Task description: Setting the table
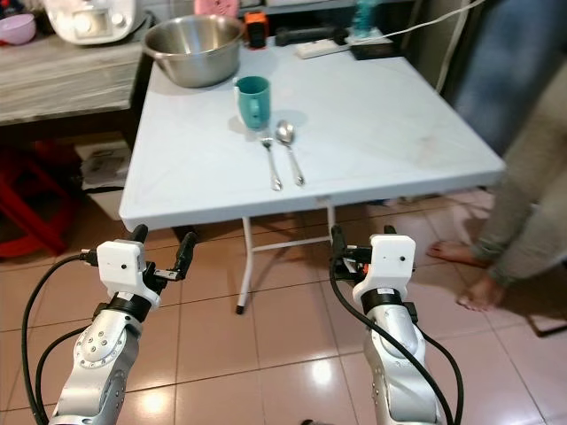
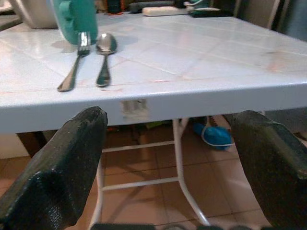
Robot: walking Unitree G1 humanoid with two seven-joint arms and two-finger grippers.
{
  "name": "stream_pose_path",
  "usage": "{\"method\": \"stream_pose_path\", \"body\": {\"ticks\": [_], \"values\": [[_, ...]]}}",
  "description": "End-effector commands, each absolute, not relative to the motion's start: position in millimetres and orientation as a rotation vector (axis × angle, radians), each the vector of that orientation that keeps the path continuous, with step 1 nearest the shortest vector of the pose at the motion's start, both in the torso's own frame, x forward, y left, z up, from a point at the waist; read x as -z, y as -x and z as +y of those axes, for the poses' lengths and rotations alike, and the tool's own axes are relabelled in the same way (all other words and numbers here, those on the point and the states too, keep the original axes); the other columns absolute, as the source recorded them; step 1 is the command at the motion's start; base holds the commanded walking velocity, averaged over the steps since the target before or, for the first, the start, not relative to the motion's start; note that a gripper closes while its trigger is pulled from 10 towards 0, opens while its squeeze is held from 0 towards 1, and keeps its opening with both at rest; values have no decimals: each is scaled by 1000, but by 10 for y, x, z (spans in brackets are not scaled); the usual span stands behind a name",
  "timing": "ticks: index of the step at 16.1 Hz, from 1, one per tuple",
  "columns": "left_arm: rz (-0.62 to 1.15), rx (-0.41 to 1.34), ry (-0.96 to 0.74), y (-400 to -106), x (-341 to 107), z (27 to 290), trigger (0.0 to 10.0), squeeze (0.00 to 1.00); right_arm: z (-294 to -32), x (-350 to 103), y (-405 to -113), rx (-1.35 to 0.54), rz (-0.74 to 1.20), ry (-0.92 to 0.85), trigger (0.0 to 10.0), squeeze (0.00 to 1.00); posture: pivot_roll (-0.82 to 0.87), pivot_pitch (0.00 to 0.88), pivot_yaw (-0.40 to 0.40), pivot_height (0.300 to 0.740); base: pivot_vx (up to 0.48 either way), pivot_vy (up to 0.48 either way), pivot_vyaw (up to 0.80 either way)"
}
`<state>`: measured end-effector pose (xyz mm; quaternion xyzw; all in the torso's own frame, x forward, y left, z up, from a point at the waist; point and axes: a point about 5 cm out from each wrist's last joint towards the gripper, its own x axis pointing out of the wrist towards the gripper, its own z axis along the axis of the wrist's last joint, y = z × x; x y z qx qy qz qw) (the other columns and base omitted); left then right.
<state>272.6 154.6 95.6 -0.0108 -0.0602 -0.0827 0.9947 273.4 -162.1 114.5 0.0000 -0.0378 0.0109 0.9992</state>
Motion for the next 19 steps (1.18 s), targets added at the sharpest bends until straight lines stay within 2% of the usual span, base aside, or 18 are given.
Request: {"method": "stream_pose_path", "body": {"ticks": [1, 4, 14, 19], "values": [[-107, 172, 17, -2730, -934, 1562, 10000, 0, -1610, -1177, -2720, -25, -92, 10, 10000, 0, -192, 107, 55, 740, 326, 0, 438], [-106, 177, 18, -2729, -933, 1558, 10000, 0, -1609, -1178, -2719, -25, -92, 10, 10000, 0, -193, 108, 57, 740, 331, 0, 460], [-106, 192, 19, -2721, -922, 1509, 10000, 0, -1578, -1226, -2708, -49, -115, 37, 10000, 0, -199, 115, 54, 740, 337, 0, 0], [-109, 203, 12, -2718, -926, 1494, 10000, 0, -1578, -1242, -2693, -49, -121, 40, 10000, 0, -203, 119, 55, 740, 343, 0, 645]]}}
